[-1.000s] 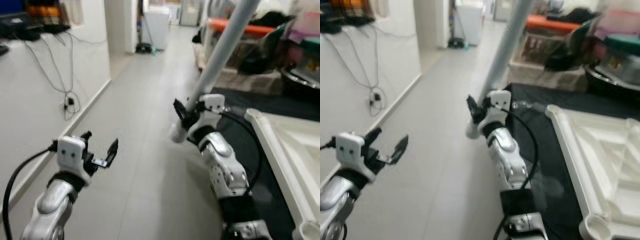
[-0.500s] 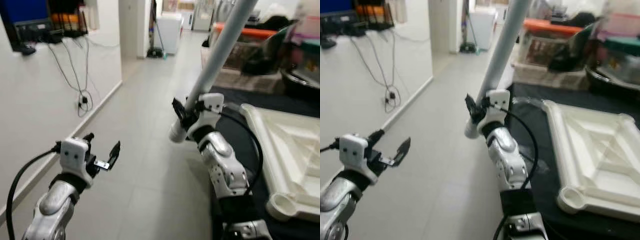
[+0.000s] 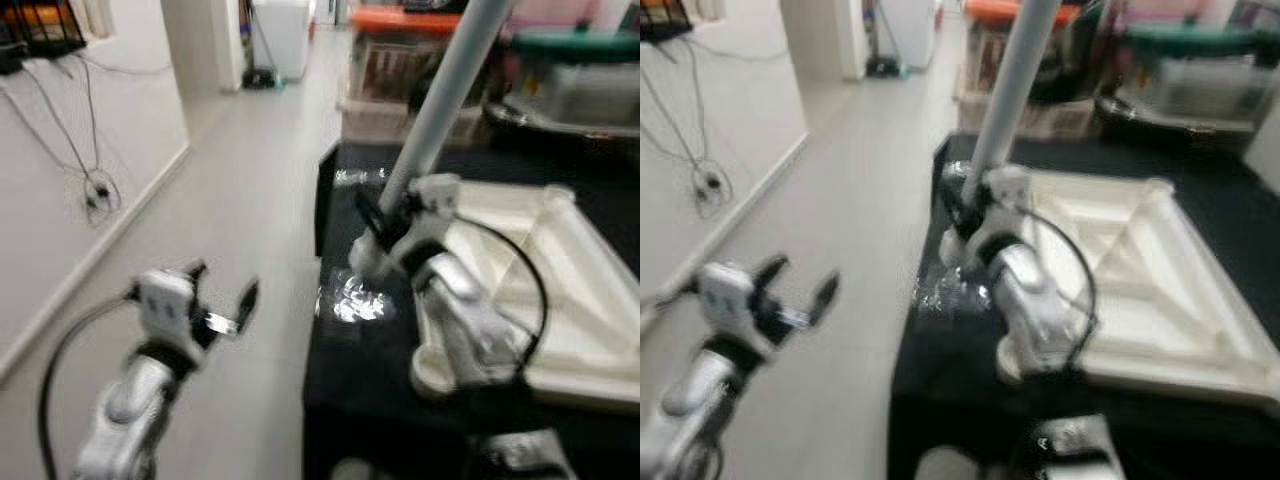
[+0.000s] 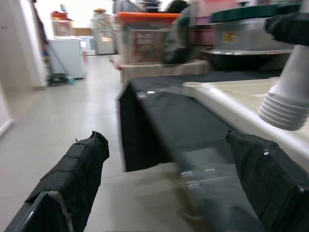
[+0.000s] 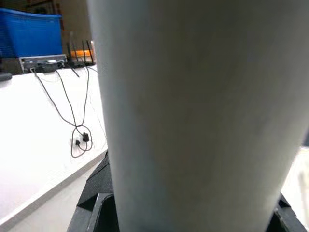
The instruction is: Building children table
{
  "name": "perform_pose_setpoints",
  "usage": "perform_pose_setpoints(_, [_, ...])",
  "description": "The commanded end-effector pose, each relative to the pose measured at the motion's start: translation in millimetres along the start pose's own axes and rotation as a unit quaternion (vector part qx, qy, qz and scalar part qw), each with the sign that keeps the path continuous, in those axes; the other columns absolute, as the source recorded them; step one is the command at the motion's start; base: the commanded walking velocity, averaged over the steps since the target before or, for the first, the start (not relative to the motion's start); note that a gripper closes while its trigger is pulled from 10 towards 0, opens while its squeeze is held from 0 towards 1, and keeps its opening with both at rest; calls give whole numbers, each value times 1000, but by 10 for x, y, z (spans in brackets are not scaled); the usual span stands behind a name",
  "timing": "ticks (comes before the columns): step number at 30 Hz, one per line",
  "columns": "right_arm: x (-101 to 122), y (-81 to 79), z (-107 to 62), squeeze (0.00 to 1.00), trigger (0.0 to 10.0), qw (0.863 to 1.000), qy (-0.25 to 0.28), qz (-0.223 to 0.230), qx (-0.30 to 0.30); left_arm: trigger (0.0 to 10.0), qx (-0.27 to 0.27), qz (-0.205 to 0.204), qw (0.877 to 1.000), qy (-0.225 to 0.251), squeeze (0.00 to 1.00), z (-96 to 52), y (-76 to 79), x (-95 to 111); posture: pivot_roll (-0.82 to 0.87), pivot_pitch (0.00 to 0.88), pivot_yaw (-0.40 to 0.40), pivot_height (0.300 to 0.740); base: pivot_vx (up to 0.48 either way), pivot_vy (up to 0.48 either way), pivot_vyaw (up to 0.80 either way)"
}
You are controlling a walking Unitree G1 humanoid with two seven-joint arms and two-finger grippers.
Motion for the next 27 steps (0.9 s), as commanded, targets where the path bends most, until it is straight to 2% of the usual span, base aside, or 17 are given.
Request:
perform_pose_setpoints(1, [47, -164, 37, 0, 10000, 999, -2, 7, 48, 10000, 4, 0, 1000, -6, 0, -35, -39, -23, 28, 0, -66, 740, 0, 0, 0])
perform_pose_setpoints(8, [28, -193, 25, 0, 10000, 996, -18, -20, 81, 10000, 0, 3, 1000, -15, 0, -72, -27, -68, 31, 0, -70, 740, 0, 0, 0])
perform_pose_setpoints(15, [-44, -246, -13, 0, 10000, 994, -35, -7, 104, 10000, 8, 3, 1000, -27, 0, -120, -57, -131, 39, 0, -70, 740, 0, 0, 0])
perform_pose_setpoints(17, [-104, -272, -96, 0, 10000, 986, -62, -30, 150, 10000, 5, 4, 999, -37, 0, -162, -50, -180, 42, 0, -65, 740, 0, 0, 0])
perform_pose_setpoints(18, [-104, -272, -96, 0, 10000, 986, -62, -30, 150, 10000, 5, 4, 999, -37, 0, -162, -50, -180, 42, 0, -65, 740, 0, 0, 0])
perform_pose_setpoints(20, [-69, -158, -171, 0, 10000, 977, -89, -52, 184, 10000, 3, 8, 999, -45, 0, -200, -78, -219, 41, 0, -67, 740, 0, 0, 0])
perform_pose_setpoints(25, [-17, -60, -217, 0, 10000, 971, -109, -57, 205, 10000, 5, 11, 999, -48, 0, -216, -110, -239, 41, 0, -67, 740, 0, 0, 0])
perform_pose_setpoints(27, [49, 34, -299, 0, 10000, 961, -132, -49, 236, 10000, 7, 9, 999, -50, 0, -222, -120, -256, 38, 0, -75, 740, 0, 0, 0])
Point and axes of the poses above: a point about 5 cm out from each wrist's last joint towards the gripper, its own z axis pointing out of the wrist towards the gripper, its own x axis along the axis of the wrist's last joint, y = z × x, the point moved 5 cm from there along z, pointing out of the wrist towards the gripper, and after that the axes turned 13 degrees about z, right-handed, at the moved point
